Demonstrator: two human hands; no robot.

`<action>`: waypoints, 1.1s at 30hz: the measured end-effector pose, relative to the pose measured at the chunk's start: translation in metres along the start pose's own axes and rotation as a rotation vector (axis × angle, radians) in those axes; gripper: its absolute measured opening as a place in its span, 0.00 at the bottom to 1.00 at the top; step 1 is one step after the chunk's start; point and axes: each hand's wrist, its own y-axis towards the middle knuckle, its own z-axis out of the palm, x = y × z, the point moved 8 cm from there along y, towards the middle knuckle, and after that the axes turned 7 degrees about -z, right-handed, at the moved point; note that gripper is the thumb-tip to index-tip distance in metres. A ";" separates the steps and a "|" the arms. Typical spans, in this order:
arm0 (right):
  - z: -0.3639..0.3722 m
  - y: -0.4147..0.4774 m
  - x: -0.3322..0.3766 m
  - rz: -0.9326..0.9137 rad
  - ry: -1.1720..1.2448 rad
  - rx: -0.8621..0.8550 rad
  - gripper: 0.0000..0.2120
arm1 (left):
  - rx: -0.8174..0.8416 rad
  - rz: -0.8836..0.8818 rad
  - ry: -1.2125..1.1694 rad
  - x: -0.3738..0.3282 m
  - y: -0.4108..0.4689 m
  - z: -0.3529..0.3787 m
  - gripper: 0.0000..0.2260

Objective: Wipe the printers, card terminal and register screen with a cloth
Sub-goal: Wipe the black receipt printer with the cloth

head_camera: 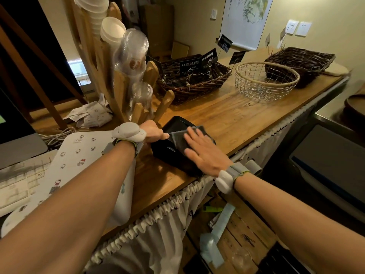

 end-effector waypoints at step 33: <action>0.010 -0.017 -0.026 0.111 -0.054 -0.127 0.26 | -0.002 0.006 0.002 0.000 0.003 0.001 0.24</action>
